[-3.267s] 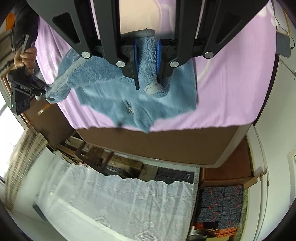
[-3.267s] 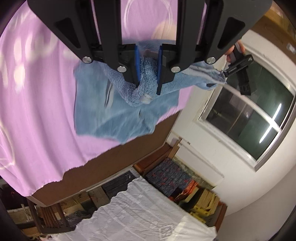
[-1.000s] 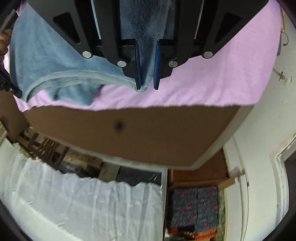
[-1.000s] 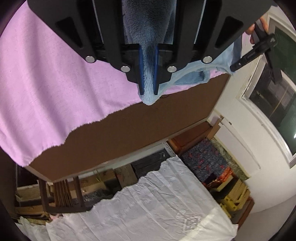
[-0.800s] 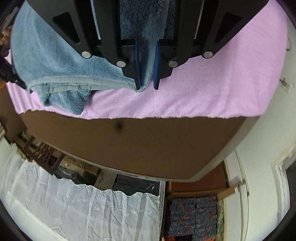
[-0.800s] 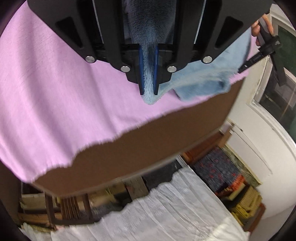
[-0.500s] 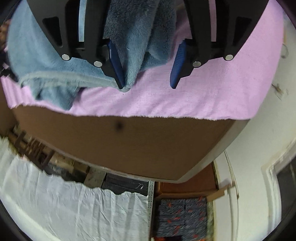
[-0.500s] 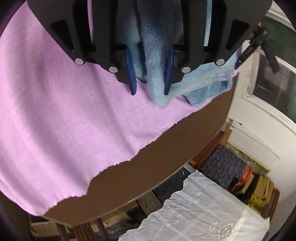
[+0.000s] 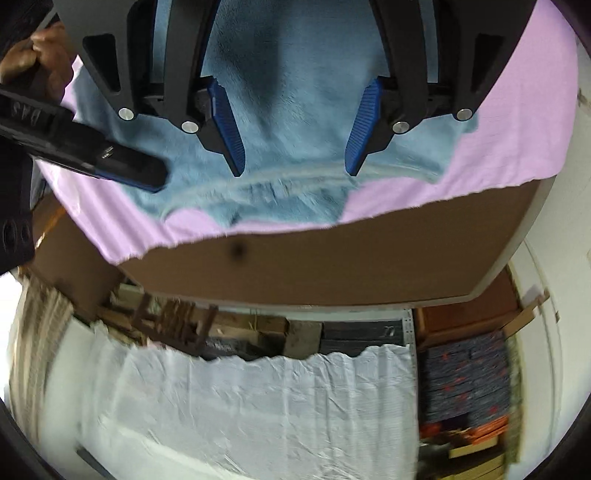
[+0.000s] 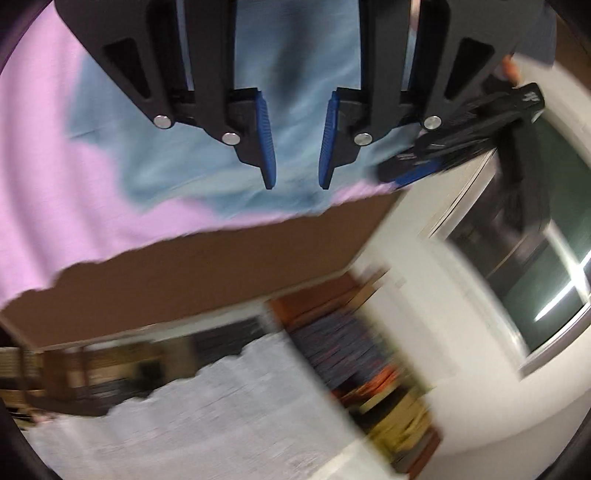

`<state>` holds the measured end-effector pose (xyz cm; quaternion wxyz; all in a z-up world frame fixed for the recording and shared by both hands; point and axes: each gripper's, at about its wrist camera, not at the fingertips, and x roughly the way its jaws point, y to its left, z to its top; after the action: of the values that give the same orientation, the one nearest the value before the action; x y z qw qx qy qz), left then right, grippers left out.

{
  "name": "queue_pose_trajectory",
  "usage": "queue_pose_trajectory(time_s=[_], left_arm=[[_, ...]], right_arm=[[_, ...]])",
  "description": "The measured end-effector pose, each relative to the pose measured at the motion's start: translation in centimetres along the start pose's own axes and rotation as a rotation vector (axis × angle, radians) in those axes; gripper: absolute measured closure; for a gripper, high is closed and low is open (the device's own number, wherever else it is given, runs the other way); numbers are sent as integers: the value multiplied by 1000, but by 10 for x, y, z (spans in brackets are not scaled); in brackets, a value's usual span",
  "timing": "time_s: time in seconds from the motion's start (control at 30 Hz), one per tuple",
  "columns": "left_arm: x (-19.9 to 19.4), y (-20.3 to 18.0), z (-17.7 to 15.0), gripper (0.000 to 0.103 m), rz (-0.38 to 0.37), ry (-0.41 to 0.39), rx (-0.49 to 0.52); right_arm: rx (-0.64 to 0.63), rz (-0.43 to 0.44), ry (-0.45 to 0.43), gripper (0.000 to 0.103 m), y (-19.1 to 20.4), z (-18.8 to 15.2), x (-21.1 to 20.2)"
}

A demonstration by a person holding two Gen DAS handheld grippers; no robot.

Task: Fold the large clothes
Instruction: 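Lift the jacket hem with both tools and fold it toward the collar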

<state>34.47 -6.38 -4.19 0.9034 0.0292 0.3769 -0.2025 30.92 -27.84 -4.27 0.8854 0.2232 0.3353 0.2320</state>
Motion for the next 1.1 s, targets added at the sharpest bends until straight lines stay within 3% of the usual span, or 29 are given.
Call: queue_pose_trajectory(time_s=[0.17, 0.23, 0.33, 0.43, 0.6, 0.77, 0.8, 0.87, 0.97, 1.1], left_arm=[[46, 17, -15, 44, -25, 132, -53], [48, 22, -16, 43, -44, 133, -66], [50, 16, -19, 40, -8, 125, -33], [50, 13, -21, 39, 11, 118, -23], [45, 17, -24, 38, 9, 123, -33], [13, 13, -20, 37, 9, 144, -82], [1, 8, -20, 36, 6, 128, -61], [-20, -7, -25, 31, 27, 98, -9], [-38, -19, -37, 28, 52, 81, 26], [-33, -11, -57, 28, 77, 130, 2]], right_arm=[[39, -15, 92, 80, -15, -14, 30], [112, -12, 134, 88, -35, -17, 40], [153, -8, 164, 98, -56, -20, 46], [174, -1, 164, 103, -63, -20, 46], [156, -33, 137, 103, -56, -22, 44], [258, -68, 118, 100, -55, -22, 26], [264, -49, 99, 96, -49, -21, 17], [206, 15, 80, 96, -28, -21, -3], [139, 43, 95, 94, 3, -33, -20], [164, 83, 164, 94, 10, -61, -22]])
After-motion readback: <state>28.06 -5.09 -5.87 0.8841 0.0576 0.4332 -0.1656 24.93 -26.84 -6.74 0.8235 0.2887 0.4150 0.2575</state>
